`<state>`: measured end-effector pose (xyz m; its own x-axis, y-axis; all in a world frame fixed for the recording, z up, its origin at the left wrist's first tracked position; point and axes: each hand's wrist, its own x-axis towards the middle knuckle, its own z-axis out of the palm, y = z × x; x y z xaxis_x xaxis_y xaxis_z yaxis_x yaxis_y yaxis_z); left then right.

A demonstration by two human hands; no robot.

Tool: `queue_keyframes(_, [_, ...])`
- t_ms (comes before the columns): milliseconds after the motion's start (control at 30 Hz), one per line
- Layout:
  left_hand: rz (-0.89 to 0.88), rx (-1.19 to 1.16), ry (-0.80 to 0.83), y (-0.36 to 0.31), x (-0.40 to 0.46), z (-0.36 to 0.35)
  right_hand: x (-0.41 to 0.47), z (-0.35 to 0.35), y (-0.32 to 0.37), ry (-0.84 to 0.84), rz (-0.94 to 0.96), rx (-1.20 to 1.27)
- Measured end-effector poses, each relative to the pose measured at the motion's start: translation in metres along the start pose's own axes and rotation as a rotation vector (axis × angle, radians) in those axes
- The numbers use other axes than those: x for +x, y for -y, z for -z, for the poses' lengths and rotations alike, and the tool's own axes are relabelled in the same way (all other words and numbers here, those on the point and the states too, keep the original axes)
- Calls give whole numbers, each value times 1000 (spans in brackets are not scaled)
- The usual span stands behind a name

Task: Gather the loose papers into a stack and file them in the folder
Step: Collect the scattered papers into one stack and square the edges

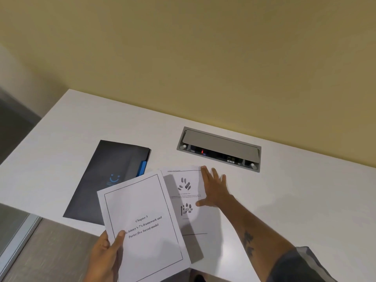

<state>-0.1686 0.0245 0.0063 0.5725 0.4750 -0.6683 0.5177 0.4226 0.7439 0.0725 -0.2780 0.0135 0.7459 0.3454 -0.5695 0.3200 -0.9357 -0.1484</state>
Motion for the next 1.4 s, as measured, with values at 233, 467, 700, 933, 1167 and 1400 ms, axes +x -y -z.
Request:
queue_keyframes(233, [31,-46,3,-12,-4,-15,-17,-13,3,-38,-27,107])
queue_keyframes(467, [-52,41,56,-31,-7,-31,-40,-27,4,-74,-135,315])
queue_keyframes(700, [-21,92,144,-36,-3,-43,-60,-42,-7,-250,-343,908])
queue_keyframes(933, [-6,164,231,-44,-4,-62,-86,-48,-21,-322,-381,1302])
queue_keyframes(1167, [-27,316,317,-56,-7,-92,-111,-46,-22,-166,-275,1542])
queue_keyframes(1400, [-15,503,382,-59,-7,-115,-119,-38,-10,-63,-91,1691])
